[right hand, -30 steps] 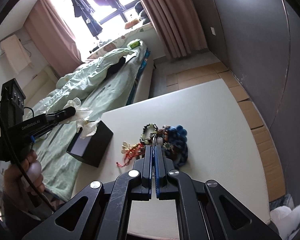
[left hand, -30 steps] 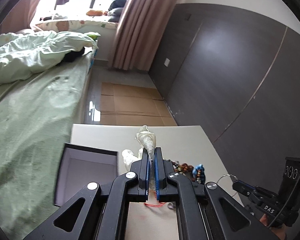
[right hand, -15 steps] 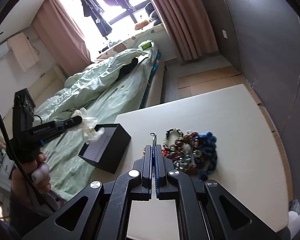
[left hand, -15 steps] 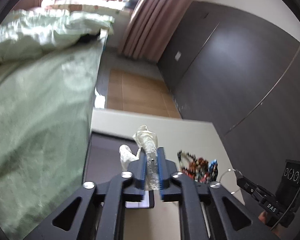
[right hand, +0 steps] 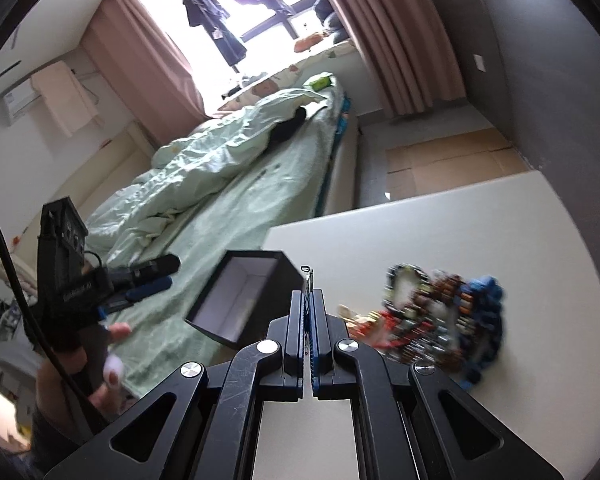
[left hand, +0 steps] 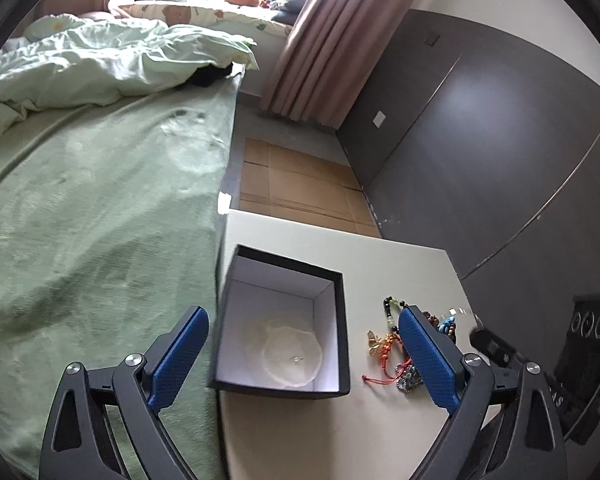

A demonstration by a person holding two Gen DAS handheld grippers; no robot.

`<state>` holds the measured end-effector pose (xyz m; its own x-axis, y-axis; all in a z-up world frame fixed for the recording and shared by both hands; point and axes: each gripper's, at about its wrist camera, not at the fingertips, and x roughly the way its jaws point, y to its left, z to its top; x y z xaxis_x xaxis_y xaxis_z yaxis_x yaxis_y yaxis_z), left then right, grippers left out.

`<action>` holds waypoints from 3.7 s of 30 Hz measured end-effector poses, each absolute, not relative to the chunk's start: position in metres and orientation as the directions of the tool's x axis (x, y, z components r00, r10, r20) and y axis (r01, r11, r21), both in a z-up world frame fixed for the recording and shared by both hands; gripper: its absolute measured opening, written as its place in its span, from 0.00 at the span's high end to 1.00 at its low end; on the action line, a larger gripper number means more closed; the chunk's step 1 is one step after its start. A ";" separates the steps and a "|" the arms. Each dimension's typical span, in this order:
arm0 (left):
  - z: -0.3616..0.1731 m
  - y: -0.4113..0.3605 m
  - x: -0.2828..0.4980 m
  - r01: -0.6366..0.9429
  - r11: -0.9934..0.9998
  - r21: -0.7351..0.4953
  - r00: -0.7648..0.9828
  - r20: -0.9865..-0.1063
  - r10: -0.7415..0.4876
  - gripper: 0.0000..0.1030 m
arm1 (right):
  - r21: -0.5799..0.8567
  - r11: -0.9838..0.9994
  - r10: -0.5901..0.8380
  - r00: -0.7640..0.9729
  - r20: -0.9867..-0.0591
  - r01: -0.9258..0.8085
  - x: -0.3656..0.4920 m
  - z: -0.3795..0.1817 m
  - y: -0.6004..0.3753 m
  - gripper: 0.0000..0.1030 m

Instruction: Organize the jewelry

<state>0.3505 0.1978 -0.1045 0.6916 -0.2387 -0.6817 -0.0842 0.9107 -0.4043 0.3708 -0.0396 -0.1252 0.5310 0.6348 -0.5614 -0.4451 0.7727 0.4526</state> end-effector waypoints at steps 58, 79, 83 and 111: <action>-0.090 0.124 0.338 0.059 0.925 -0.377 0.697 -0.647 -0.308 0.07 | 0.546 0.801 0.581 0.537 -0.612 -0.245 0.388 -0.138 -0.126 0.38; -0.156 0.039 0.365 0.195 0.949 -0.247 0.507 -0.803 -0.313 0.51 | 0.564 0.811 0.551 0.524 -0.649 -0.153 0.372 -0.177 -0.180 0.39; -0.170 0.028 0.373 0.213 0.961 -0.175 0.488 -0.833 -0.260 0.51 | 0.566 0.811 0.551 0.518 -0.654 -0.149 0.374 -0.182 -0.180 0.39; -0.155 0.049 0.388 0.156 0.970 -0.189 0.561 -0.791 -0.244 0.96 | 0.492 0.839 0.542 0.440 -0.717 -0.232 0.426 -0.210 -0.138 0.58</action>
